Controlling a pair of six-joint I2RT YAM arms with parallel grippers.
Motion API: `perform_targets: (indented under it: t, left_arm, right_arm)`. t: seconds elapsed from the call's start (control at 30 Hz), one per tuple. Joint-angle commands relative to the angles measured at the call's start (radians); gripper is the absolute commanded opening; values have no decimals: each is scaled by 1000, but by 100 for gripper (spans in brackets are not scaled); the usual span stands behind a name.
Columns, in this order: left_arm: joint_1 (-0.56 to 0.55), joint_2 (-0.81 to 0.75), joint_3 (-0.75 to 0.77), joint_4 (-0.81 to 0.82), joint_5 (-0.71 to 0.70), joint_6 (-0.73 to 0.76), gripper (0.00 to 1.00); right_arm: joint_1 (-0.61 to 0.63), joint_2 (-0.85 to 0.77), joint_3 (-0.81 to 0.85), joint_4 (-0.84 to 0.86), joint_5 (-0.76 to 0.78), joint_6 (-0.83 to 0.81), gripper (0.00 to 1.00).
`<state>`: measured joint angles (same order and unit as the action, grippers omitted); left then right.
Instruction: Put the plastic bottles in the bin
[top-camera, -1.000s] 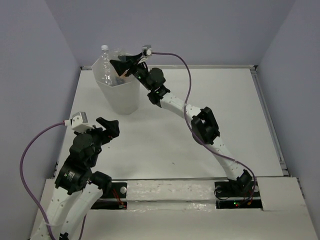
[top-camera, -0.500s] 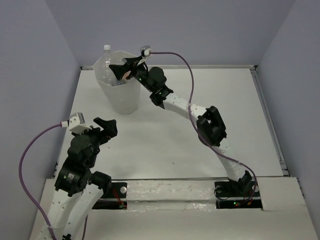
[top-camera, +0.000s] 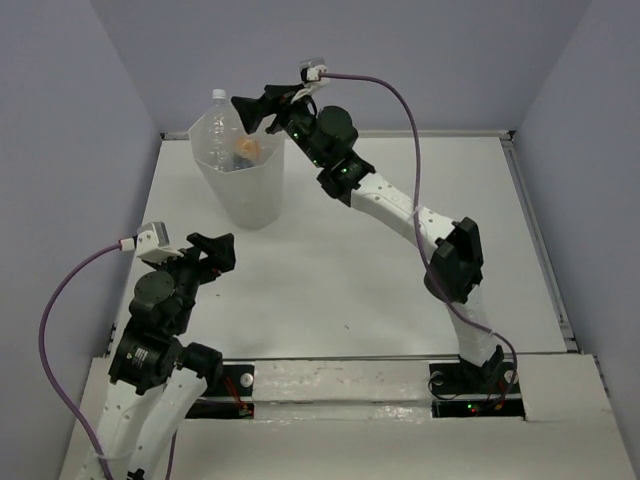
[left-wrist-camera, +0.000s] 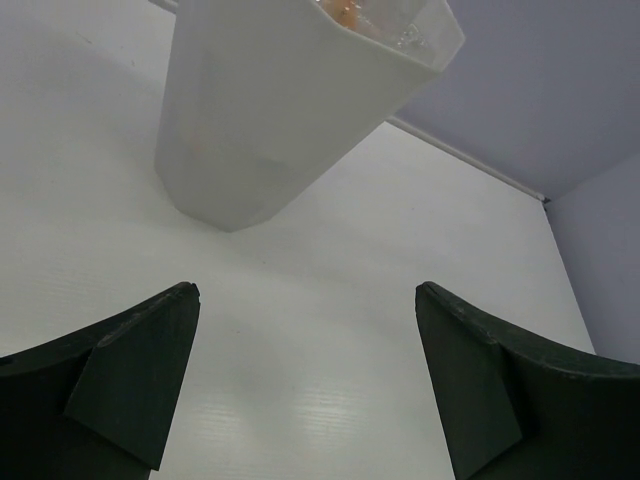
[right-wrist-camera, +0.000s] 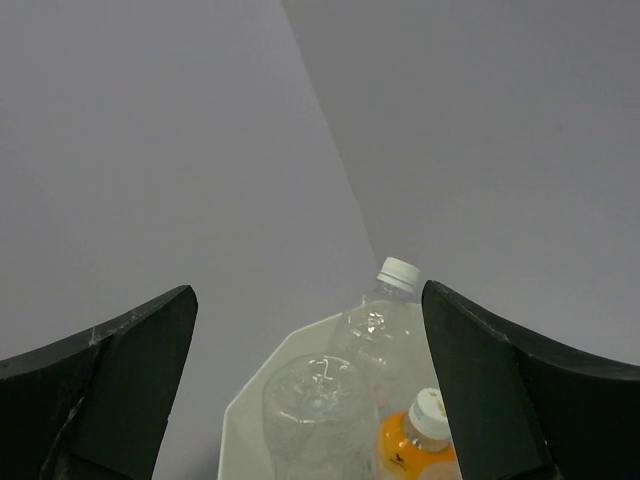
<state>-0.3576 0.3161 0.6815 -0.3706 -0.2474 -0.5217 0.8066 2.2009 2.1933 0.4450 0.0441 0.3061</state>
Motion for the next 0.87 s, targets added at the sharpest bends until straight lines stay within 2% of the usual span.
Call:
perform_targets:
  t: [0.0, 0.03, 0.1, 0.13, 0.2, 0.23, 0.27, 0.3, 0.33, 0.4, 0.43, 0.5, 0.6, 0.7, 0.83]
  left_arm:
    - [8, 9, 71, 111, 52, 58, 99]
    - [6, 14, 81, 127, 62, 69, 99]
    - [6, 29, 113, 176, 85, 72, 99]
    - [6, 37, 124, 189, 92, 74, 99]
    - [8, 49, 139, 223, 108, 80, 99]
    - [6, 60, 141, 260, 124, 80, 99]
    - [5, 63, 141, 278, 125, 80, 99]
    - [5, 77, 144, 310, 138, 80, 99]
    - [5, 86, 144, 323, 146, 80, 99]
    - [5, 104, 145, 361, 184, 86, 99]
    - [5, 109, 142, 364, 194, 86, 99]
    - [6, 120, 130, 403, 215, 83, 99]
    - [5, 126, 96, 418, 227, 78, 99]
    - [5, 120, 49, 430, 234, 48, 99]
    - [5, 136, 39, 453, 278, 31, 99]
  right_arm:
    - [8, -206, -166, 15, 24, -68, 100]
    - [8, -255, -229, 62, 14, -81, 100]
    - [8, -425, -458, 118, 1, -94, 100]
    - [8, -490, -622, 167, 7, -111, 100]
    - [8, -622, -771, 178, 29, -121, 100]
    - [8, -758, -905, 166, 68, -127, 100]
    - [8, -826, -906, 156, 77, -122, 100]
    - [8, -893, -1031, 143, 86, -121, 100]
    - [8, -1022, -1093, 112, 89, -125, 100]
    - [8, -1145, -1200, 60, 114, -124, 100]
    - [8, -1264, -1300, 2, 147, -121, 100]
    - [8, -1378, -1427, -64, 251, -119, 100]
    - [8, -1579, -1543, -156, 330, -96, 100]
    - [8, -1696, -1656, -177, 413, -84, 100]
    - [8, -1713, -1643, -181, 406, -116, 100]
